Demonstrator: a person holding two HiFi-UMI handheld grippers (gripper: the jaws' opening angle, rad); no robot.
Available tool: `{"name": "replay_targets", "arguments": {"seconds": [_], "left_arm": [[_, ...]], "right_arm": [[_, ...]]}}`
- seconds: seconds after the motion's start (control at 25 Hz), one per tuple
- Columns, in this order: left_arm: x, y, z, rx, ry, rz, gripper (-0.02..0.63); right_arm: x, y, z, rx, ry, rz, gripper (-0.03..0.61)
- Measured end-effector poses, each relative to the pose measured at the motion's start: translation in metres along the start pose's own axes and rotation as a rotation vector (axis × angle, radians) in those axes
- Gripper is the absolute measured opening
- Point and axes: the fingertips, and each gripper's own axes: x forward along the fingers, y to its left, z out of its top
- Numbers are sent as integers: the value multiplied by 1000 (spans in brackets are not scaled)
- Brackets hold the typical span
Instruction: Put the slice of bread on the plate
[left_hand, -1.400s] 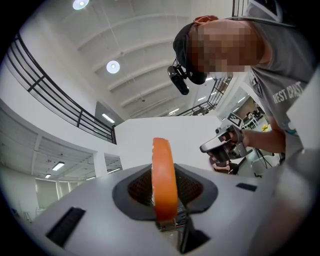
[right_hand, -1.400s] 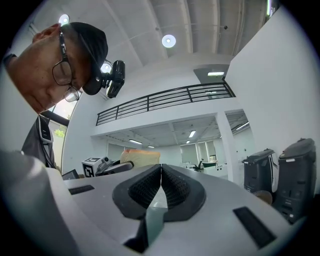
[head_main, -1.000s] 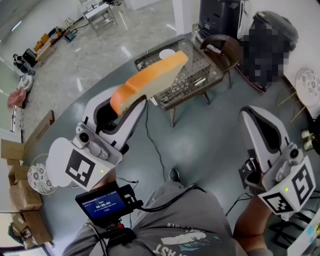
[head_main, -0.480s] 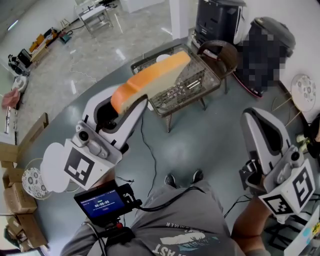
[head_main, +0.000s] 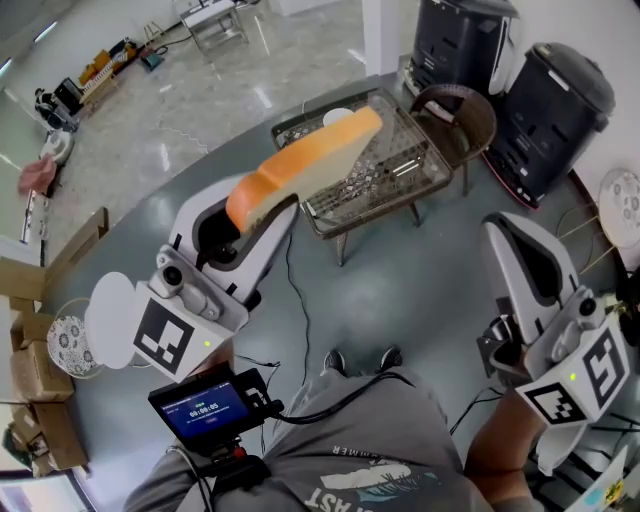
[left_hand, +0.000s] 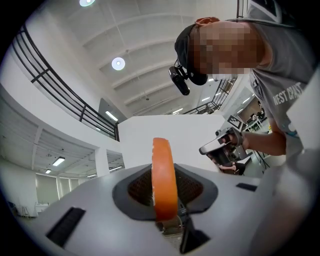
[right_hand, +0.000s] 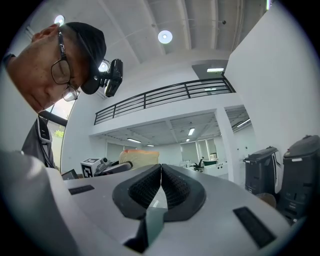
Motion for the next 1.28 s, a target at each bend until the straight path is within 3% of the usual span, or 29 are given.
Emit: {"name": "replay_targets", "arguments": {"seconds": [0.6, 0.84, 1.28], "left_arm": [[83, -30, -22, 4, 41, 64, 101], [105, -14, -44, 4, 54, 60, 100], [123, 37, -62, -18, 39, -3, 101]], "right_arm": [[-35, -97, 6, 10, 10, 46, 6], [-22, -128, 0, 20, 8, 34, 6], [26, -139, 6, 24, 4, -21, 6]]}}
